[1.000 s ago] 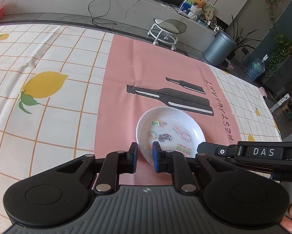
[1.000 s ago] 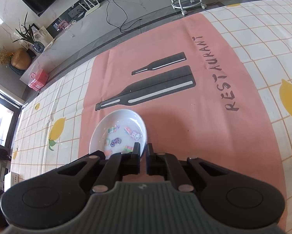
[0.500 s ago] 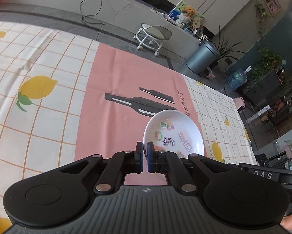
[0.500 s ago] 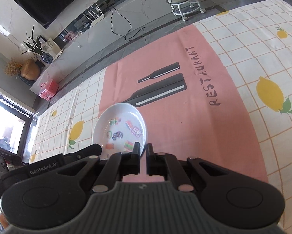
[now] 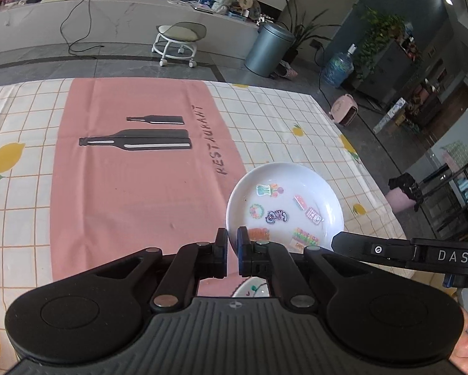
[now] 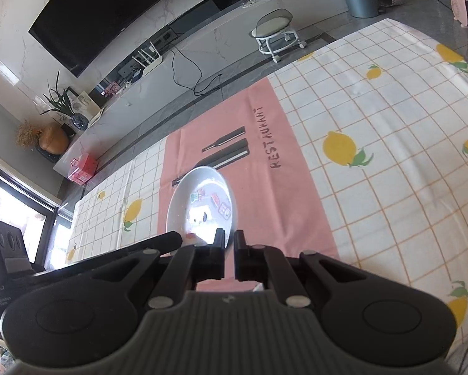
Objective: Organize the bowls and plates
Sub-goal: 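Lift the sticker bowl and carry it over the Fruity plate, then lower the sticker bowl onto the Fruity plate and open both grippers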
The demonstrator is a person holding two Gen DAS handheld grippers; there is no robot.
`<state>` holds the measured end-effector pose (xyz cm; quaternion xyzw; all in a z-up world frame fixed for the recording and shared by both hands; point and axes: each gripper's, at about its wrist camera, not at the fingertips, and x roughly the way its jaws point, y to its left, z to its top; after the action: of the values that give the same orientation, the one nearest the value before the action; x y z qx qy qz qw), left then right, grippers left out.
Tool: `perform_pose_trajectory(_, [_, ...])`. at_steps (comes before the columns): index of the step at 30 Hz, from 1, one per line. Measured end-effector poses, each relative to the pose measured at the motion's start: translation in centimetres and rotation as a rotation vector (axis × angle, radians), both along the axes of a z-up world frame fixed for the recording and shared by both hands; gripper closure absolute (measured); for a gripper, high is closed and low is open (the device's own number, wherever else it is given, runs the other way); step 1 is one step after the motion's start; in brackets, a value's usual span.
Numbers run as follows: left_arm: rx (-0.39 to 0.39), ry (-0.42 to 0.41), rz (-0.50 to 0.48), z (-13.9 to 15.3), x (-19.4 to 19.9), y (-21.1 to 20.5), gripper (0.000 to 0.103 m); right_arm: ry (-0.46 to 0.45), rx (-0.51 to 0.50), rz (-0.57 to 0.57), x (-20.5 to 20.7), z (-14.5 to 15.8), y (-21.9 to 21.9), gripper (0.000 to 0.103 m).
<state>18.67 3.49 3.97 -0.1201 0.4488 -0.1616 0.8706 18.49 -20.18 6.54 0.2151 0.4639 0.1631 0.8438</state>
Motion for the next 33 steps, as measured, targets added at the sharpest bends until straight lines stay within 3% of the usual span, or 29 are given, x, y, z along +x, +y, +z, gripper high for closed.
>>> perform_pose_trajectory(7, [0.101,0.03,-0.144,-1.1,-2.0,-5.1,0.094,0.037,0.001,-0.077,-4.6,-1.1,-4.1,0.101])
perform_pose_trajectory(15, [0.302,0.055,-0.331,-4.2,-4.2,-9.8,0.09,0.119,0.04,-0.127,-7.8,-4.5,-7.0,0.101])
perform_pose_trajectory(21, [0.405,0.074,-0.395,-5.8,-5.0,-11.0,0.088,0.186,0.063,-0.136,-8.3,-7.3,-7.6,0.101])
perform_pose_trajectory(33, [0.512,0.101,-0.43,-7.1,-5.0,-11.2,0.083,0.264,0.023,-0.06,-6.8,-9.8,-5.7,0.1])
